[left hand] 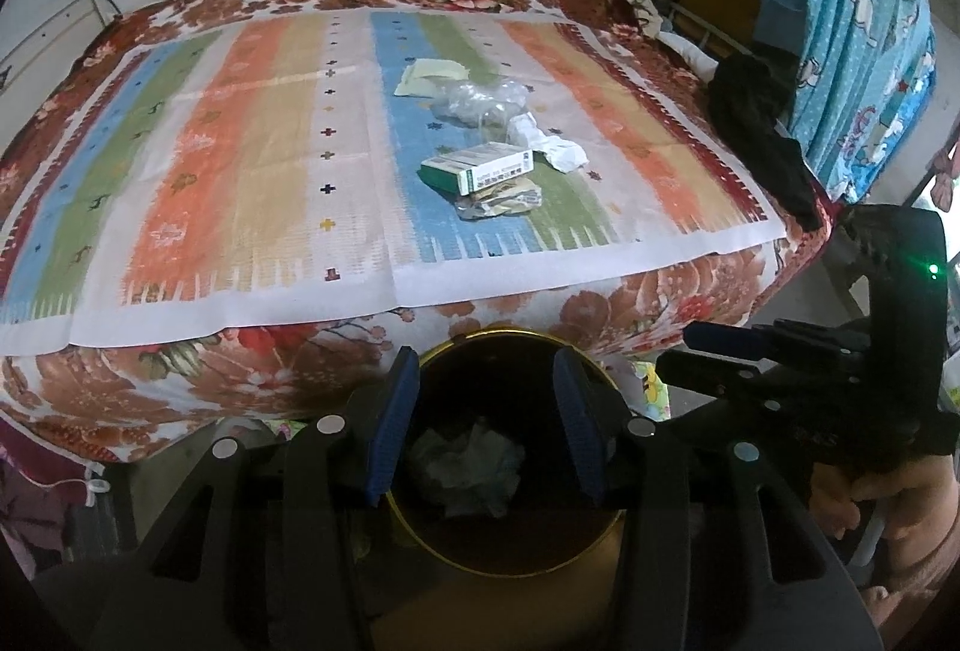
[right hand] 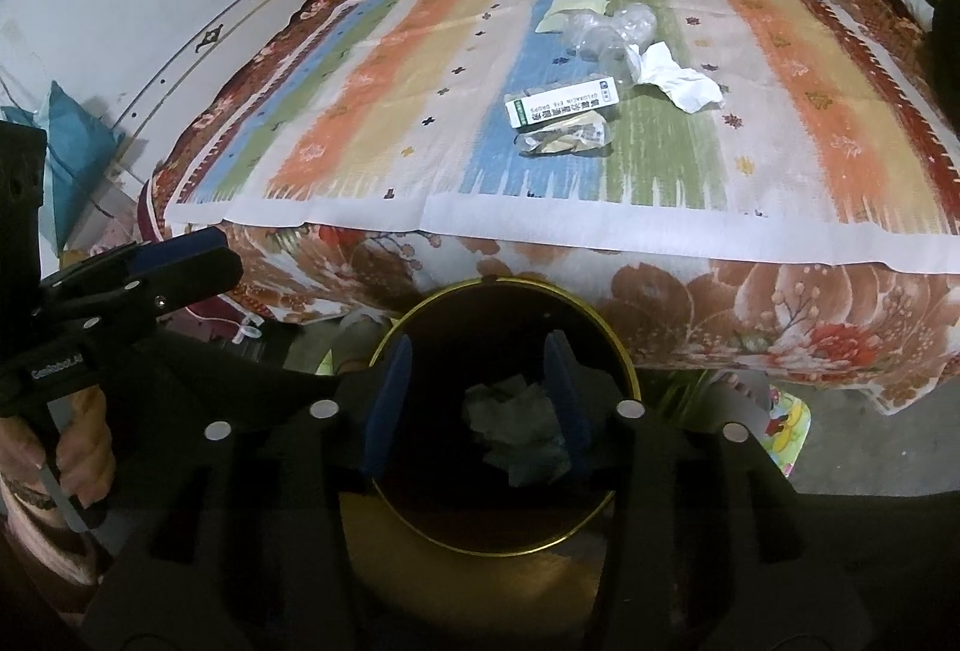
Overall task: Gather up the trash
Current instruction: 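Open both grippers to drop the mask and bag into the bin, then move both tools from the bin toward the remaining trash on the sheet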
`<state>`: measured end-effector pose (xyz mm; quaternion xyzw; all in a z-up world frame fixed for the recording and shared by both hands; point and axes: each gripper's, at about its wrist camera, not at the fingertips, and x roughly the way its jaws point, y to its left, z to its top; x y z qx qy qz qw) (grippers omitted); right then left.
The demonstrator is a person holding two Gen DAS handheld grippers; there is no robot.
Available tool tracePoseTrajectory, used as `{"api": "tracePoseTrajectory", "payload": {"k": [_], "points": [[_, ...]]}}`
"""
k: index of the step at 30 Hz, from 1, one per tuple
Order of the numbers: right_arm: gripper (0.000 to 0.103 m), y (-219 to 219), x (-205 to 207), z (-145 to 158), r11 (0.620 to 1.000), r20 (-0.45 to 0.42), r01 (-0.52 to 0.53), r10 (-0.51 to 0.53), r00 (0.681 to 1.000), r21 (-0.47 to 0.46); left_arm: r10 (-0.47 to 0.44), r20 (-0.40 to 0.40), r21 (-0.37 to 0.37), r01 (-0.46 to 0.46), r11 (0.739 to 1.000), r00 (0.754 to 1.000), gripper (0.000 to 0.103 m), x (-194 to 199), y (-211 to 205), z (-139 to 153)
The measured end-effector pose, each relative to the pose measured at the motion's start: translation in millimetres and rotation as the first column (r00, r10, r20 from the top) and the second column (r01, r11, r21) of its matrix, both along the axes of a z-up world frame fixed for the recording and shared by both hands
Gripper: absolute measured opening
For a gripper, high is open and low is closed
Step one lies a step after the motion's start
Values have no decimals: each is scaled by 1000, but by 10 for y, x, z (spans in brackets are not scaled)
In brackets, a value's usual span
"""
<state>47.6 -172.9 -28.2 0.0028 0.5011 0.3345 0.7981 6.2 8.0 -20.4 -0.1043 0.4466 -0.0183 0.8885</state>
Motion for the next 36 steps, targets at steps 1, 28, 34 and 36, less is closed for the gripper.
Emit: {"api": "tracePoseTrajectory", "payload": {"k": [1,28,34,36], "points": [[46,0,6,4,1000,1,1,-1,1000,2,5,1,-2,-5,1000,1000,49,7,8,6],[72,-12,764,374,994,107,80,-72,992,-74,51,-74,83,-45,996,996,63,650,182,48],[72,-11,1032,421,987,130,118,-104,986,-107,33,-93,95,-24,995,995,64,816,149,31],[73,4,1109,446,987,143,121,-105,984,-108,31,-99,93,-21,995,995,64,872,153,21]]}}
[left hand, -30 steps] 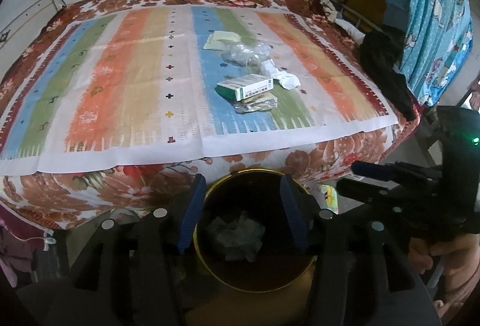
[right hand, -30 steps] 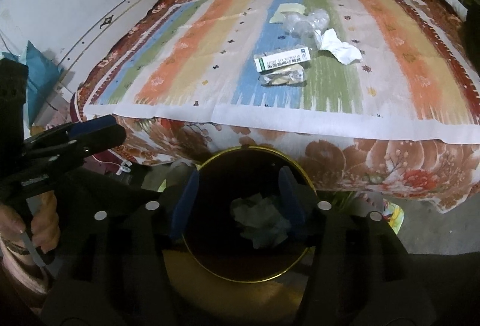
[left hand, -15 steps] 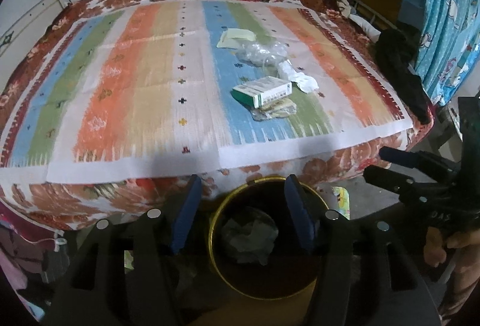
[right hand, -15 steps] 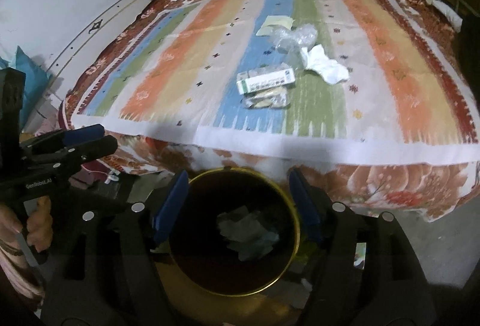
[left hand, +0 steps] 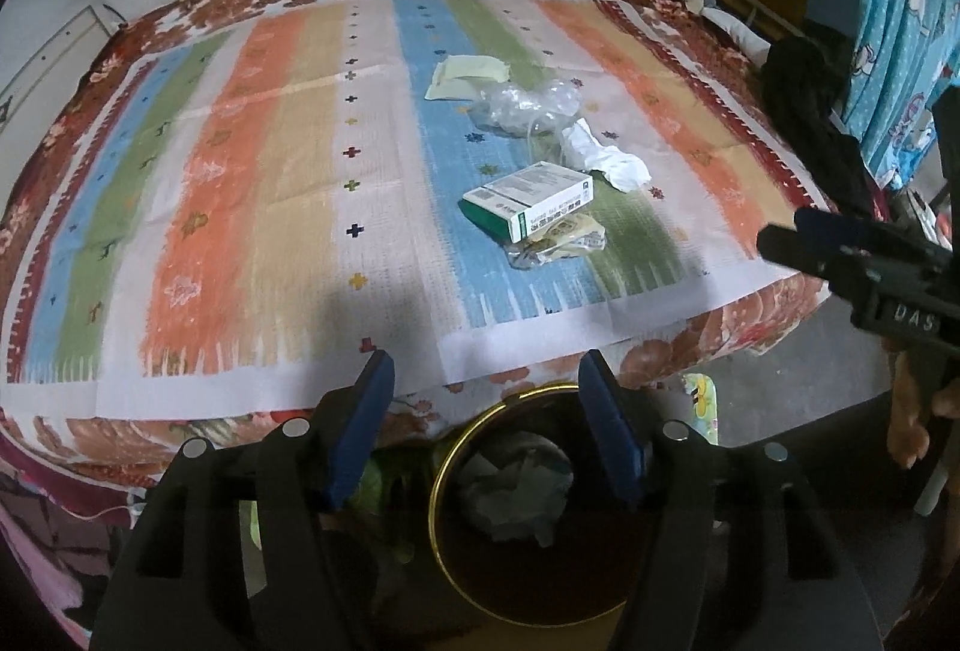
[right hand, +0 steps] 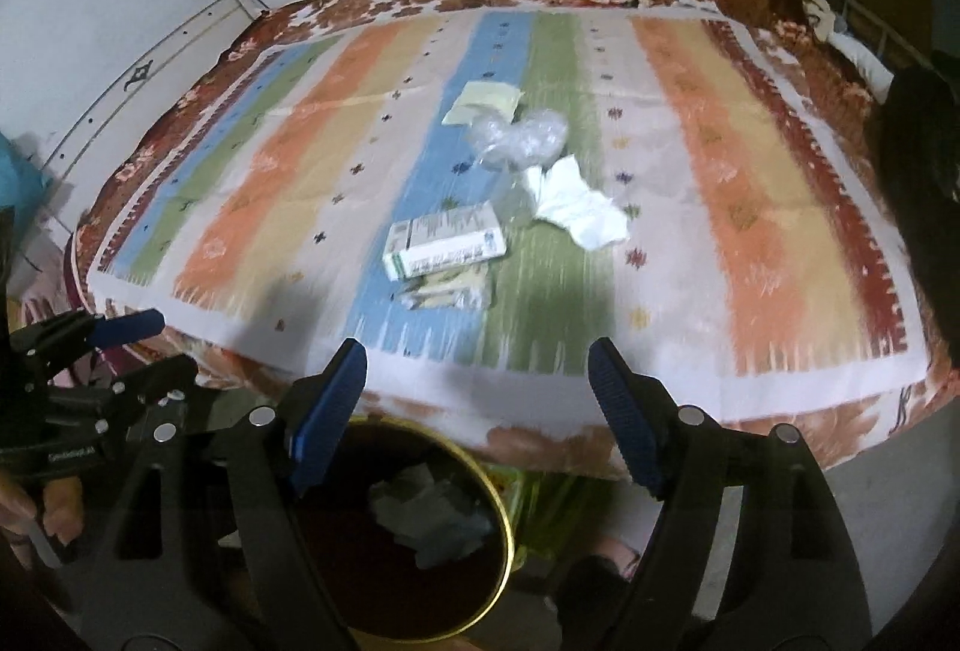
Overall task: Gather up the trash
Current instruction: 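Move both tools from the bin toward the remaining trash on the sheet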
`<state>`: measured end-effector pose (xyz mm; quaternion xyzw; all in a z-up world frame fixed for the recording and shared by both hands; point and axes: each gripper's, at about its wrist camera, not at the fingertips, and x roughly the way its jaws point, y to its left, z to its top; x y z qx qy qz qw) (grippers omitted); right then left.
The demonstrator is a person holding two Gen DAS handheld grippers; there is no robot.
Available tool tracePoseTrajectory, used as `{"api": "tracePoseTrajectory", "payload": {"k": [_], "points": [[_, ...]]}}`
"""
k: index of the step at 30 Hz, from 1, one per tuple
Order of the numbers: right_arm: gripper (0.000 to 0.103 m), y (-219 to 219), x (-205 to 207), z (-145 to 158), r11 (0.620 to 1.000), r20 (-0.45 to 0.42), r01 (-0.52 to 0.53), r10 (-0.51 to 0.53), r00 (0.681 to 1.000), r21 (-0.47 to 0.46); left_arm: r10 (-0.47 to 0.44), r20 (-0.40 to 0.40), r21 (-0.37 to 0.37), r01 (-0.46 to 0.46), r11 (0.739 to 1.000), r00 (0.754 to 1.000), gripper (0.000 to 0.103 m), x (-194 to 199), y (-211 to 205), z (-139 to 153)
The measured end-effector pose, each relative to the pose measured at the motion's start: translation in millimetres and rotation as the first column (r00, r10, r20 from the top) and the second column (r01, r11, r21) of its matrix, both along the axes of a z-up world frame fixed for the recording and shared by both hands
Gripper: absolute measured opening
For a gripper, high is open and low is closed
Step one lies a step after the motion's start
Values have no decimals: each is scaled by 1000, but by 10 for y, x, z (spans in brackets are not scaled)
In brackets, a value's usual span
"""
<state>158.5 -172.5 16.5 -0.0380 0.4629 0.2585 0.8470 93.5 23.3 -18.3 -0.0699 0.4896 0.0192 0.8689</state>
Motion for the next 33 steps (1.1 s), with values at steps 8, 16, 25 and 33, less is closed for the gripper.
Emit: {"api": "tracePoseTrajectory", "payload": {"k": [8,16,25,33], "points": [[79,11,365,10,999,-11,41,-40,999,13,6,20,46,-7,999,1000,71,245,-1,26],[80,104,740,-60,997,-27,76,-75,997,32,43,31,55,-45,997,999,74,649,142,1],[84,312,1065,-269,997,-24,78,-79,997,-28,94,85,-29,-92,995,992,79,961,377,-91],[84,454,1396,-460,998,-56,62,-62,996,-3,-57,92,58,52,997,994,89,1229,262,-298]]}}
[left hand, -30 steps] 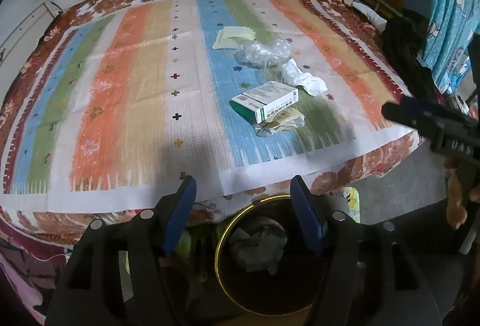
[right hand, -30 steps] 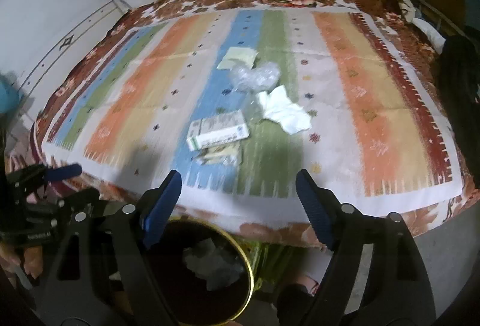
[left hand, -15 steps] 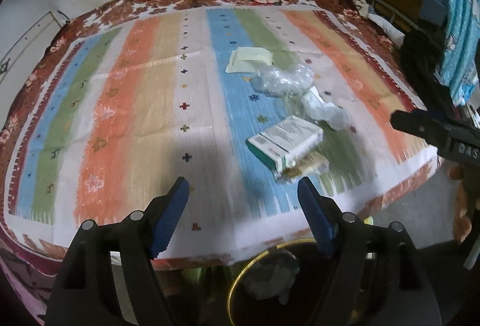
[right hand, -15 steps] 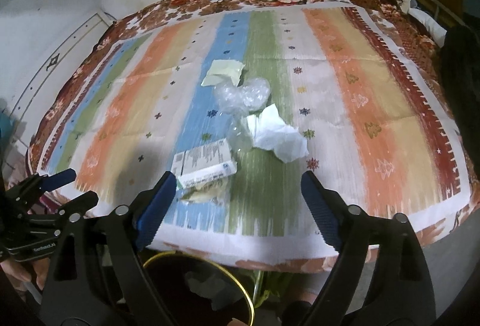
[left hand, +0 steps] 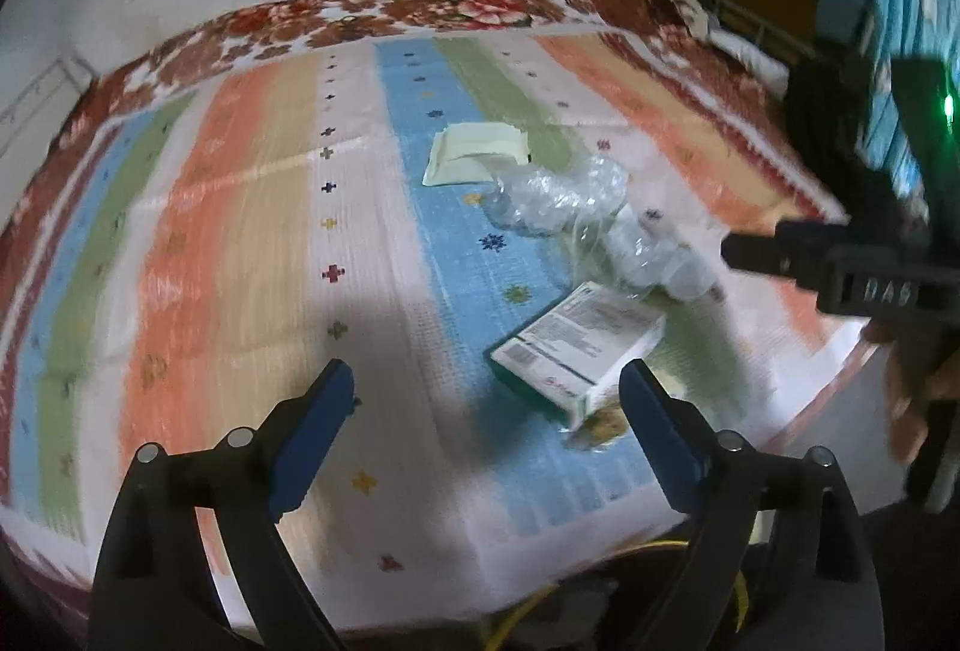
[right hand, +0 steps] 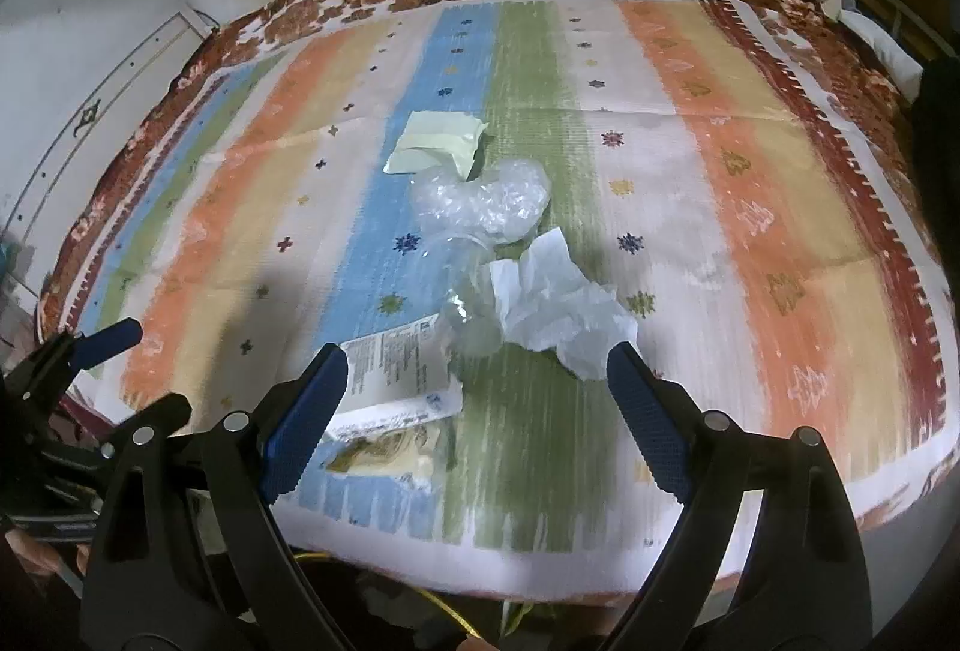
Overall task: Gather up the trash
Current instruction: 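Move both tools from the bin toward the remaining trash on the sheet, then grasp the white medicine box with the left gripper while the right grasps the clear plastic cup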
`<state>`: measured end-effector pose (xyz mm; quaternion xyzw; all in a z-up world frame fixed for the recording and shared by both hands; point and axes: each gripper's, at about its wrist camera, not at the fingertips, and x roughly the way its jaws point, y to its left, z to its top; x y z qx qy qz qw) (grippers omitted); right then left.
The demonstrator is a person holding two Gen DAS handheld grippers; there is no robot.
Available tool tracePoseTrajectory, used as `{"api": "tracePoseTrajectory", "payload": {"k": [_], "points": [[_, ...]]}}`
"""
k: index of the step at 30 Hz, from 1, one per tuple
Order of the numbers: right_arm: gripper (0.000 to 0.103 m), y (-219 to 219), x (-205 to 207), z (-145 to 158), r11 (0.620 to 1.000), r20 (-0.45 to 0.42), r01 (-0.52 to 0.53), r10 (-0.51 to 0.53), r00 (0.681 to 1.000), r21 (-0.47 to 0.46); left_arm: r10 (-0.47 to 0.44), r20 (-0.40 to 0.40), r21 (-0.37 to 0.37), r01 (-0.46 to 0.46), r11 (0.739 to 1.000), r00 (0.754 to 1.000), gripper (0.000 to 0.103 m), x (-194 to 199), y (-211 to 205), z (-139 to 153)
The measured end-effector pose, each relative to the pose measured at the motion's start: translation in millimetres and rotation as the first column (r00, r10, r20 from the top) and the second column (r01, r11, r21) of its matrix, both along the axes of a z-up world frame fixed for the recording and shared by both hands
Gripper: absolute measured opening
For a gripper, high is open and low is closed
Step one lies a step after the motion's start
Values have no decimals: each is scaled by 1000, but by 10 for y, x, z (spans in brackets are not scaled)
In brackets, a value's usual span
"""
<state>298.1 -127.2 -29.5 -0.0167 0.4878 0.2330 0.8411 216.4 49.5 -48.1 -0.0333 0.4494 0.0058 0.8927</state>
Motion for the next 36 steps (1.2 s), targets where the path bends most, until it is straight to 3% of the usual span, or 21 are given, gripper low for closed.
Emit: {"api": "tracePoseTrajectory", "payload": {"k": [6,9,13,17,20,24,30,33,36], "points": [[84,120,159,-110,1000,-14,-19,19,1000,-18,-69,3,-84,69,994,998,96,172,23,-144],[84,168,252,-164,1000,-28,-22,21,999,-15,-132,-32,-110,128,986,991,97,269,-32,-274],[84,248,368,-283,999,-47,-37,36,998,-30,-245,-47,-111,239,965,968,97,341,-155,-422],[83,325,468,-365,998,-62,-55,53,997,-20,-302,-56,-148,291,945,952,97,420,-161,-502],[82,393,553,-425,998,-85,-64,64,994,0,-342,-75,-214,320,923,937,97,501,-132,-602],[77,505,604,-505,995,-104,-98,95,990,-25,-397,-101,-246,364,898,912,97,571,-174,-728],[65,485,667,-661,993,-163,-120,117,980,-10,-426,-104,-298,380,876,899,97,646,-190,-816],[57,477,685,-712,992,-175,-123,117,977,-22,-434,-110,-269,393,879,894,97,662,-192,-866],[51,467,694,-722,993,-184,-118,114,976,-15,-420,-114,-306,370,877,900,97,727,-101,-899]]}}
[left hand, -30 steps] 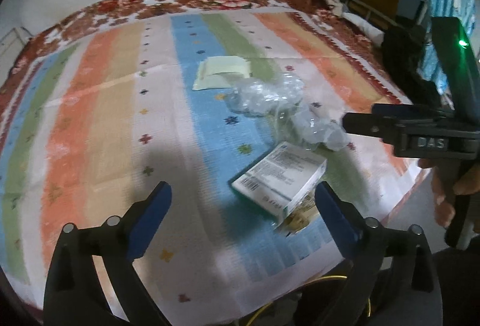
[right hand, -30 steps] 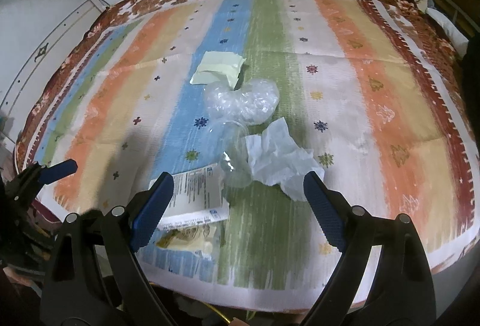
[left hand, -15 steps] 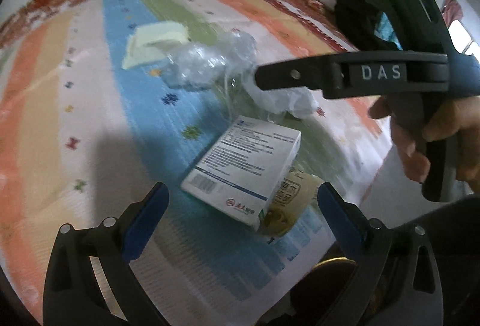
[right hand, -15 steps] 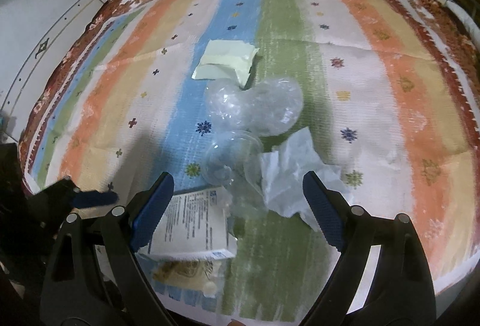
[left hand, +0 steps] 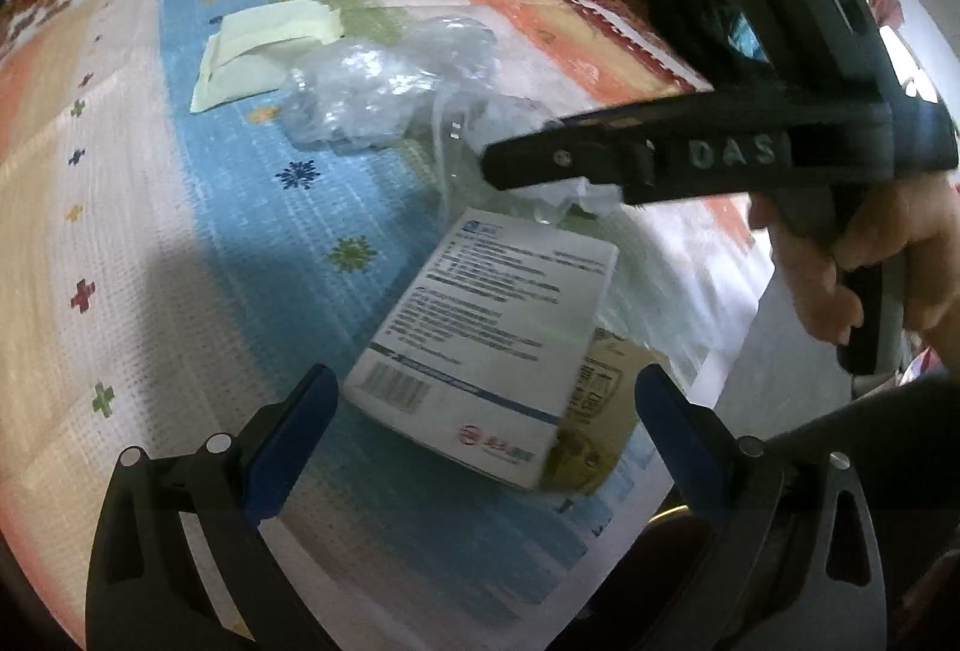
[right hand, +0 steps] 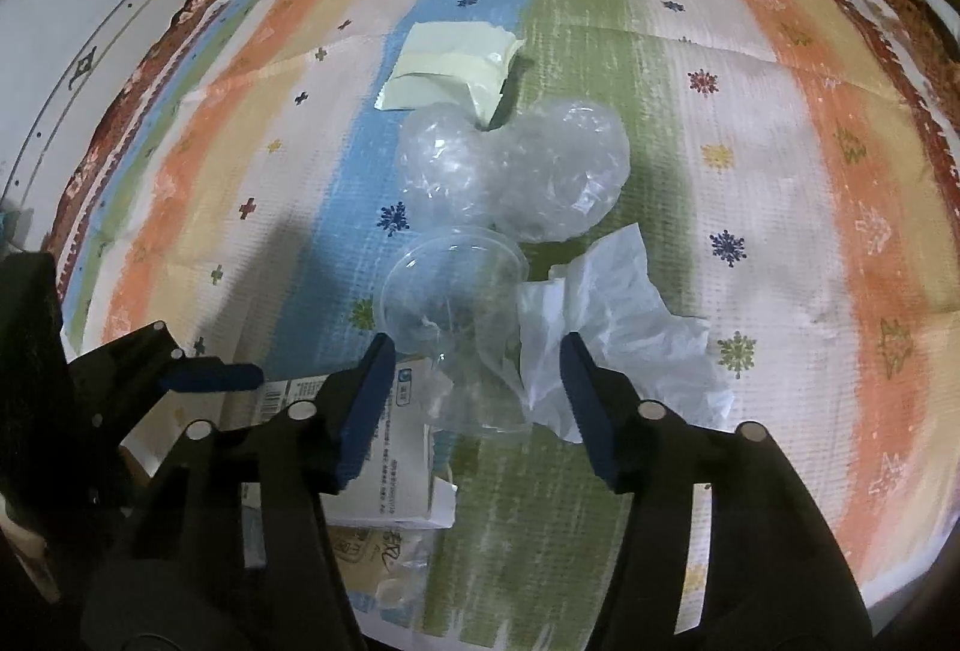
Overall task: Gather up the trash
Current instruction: 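Grasp the white medicine box with the left gripper while the right grasps the clear plastic cup, then lift the box and cup and carry both over the black bin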
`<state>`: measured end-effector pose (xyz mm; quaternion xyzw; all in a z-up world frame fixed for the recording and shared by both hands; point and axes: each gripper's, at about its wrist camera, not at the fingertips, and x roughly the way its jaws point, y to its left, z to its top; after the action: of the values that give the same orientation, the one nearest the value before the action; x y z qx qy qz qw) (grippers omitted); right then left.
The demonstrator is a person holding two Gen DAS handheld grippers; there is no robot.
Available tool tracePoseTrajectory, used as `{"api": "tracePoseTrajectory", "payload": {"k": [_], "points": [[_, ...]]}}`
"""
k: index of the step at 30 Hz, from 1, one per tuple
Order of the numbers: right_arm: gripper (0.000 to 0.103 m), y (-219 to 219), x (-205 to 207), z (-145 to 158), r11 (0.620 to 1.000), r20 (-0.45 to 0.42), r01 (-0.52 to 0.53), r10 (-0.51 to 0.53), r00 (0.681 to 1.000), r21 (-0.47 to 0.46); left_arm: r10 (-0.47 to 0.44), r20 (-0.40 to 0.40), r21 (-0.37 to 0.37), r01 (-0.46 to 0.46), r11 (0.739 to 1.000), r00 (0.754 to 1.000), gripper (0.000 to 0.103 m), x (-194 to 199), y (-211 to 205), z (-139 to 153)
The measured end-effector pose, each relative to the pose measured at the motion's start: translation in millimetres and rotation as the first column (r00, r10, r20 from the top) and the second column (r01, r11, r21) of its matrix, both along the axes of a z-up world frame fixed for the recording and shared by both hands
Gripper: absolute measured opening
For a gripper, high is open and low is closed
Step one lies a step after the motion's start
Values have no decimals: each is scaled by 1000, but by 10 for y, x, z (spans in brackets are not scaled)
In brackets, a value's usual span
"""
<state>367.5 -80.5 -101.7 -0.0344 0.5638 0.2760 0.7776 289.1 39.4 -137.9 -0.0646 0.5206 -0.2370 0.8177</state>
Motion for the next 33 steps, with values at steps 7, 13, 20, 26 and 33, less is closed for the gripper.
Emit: {"api": "tracePoseTrajectory", "payload": {"k": [7,13,20,26,33], "points": [[35,72,-42,6,999,7,-27,27,1000,-28,-59,-62,-33,57,998,996,97,101,-40,-137],[32,127,-54,26,998,24,-52,53,998,-39,-53,-37,-44,51,998,998,97,155,-85,-206],[31,142,-62,19,996,44,-65,68,997,-59,-77,-14,20,77,997,997,82,148,-129,-204],[31,146,-83,87,997,63,-68,70,996,-41,-43,15,27,43,999,999,81,45,40,-53],[31,134,-126,246,999,81,-47,47,996,-5,69,29,102,-72,992,997,81,-197,310,237]]}}
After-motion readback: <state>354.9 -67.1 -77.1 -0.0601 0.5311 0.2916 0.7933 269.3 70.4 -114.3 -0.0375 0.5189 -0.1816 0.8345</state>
